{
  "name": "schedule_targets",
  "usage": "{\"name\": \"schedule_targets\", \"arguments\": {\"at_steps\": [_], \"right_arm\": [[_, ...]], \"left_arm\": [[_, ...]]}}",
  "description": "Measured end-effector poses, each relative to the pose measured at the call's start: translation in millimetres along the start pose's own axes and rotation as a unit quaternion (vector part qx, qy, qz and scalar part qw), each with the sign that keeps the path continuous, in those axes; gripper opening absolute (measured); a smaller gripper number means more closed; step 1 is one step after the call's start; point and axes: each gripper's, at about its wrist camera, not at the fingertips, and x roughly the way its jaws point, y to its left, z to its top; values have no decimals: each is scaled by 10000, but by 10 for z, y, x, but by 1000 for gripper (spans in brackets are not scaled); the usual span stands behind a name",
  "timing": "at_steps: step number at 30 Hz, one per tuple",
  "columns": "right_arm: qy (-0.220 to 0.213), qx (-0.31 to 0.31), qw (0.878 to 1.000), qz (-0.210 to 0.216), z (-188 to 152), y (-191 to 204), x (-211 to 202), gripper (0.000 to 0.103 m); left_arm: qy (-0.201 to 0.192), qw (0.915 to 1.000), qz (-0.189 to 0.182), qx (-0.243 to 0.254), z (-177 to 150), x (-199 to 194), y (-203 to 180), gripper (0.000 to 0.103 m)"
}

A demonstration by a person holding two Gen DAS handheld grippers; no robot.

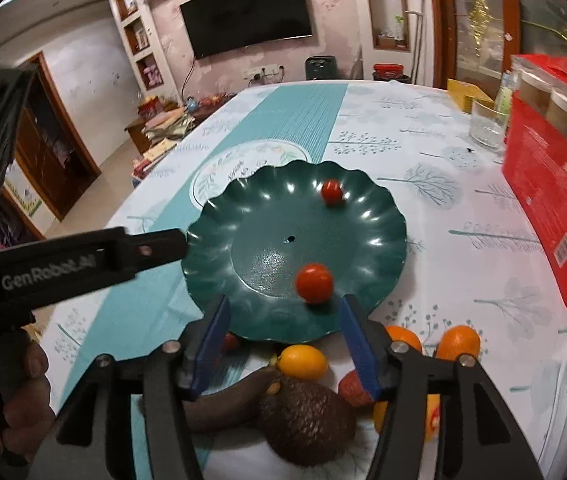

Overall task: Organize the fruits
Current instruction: 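Carry both cherry tomatoes onto the green plate and open both tools, then grasp the brown banana with the left tool while the right tool grasps the avocado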

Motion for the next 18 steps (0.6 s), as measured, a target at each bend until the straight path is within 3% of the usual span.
{"name": "schedule_targets", "arguments": {"at_steps": [2, 8, 13, 18], "right_arm": [[-11, 166, 9999, 31, -19, -15, -74, 60], [-1, 838, 9965, -31, -141, -75, -297, 61], [-37, 1324, 9896, -558, -346, -28, -487, 61], [-107, 1818, 9790, -915, -574, 92, -665, 61]], "left_arm": [[-36, 10000, 45, -9, -23, -111, 38, 71], [-10, 9999, -22, 140, -173, -404, 226, 73], [210, 9977, -319, 568, -292, -526, 427, 73], [430, 9896, -694, 1183, -412, -643, 605, 78]]}}
